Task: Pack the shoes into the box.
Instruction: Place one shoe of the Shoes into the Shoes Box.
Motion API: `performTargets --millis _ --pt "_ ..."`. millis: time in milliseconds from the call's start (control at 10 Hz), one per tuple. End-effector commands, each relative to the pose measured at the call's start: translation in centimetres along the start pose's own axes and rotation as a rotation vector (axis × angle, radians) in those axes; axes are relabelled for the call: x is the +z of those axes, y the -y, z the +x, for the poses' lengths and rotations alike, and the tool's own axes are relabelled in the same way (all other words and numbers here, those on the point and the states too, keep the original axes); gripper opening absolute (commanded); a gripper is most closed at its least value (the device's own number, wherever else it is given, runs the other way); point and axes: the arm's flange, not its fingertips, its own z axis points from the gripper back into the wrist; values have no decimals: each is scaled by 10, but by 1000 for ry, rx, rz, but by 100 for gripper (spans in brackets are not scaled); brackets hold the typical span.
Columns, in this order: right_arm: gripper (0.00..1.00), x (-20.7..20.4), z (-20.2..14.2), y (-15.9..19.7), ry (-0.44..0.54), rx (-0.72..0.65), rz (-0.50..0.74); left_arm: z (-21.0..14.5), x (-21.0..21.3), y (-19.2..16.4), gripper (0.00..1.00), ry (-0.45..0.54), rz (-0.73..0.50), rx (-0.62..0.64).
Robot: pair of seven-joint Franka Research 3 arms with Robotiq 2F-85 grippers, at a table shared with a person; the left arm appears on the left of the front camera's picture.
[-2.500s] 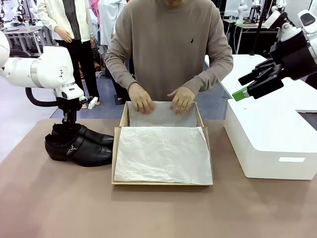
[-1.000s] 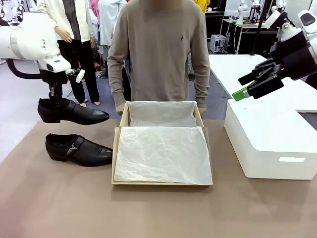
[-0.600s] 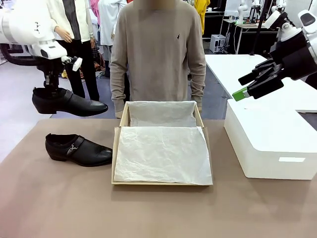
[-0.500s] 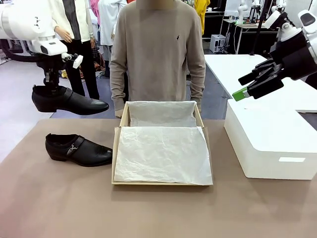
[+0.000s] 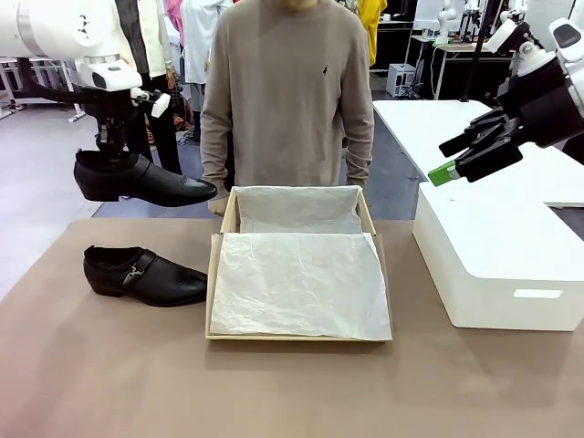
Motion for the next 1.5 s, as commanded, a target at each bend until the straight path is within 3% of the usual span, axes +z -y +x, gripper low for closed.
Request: performTargets --millis 0,100,700,1400 --pt "100 0 1 1 20 9 12 -2 9 -2 0 41 -8 7" --pt "100 0 1 1 20 9 12 0 0 0 0 0 0 0" --pt "100 0 1 1 20 9 12 2 -3 0 0 4 -7 -1" --pt "100 0 1 1 20 9 12 100 32 -6 0 27 -21 -29"
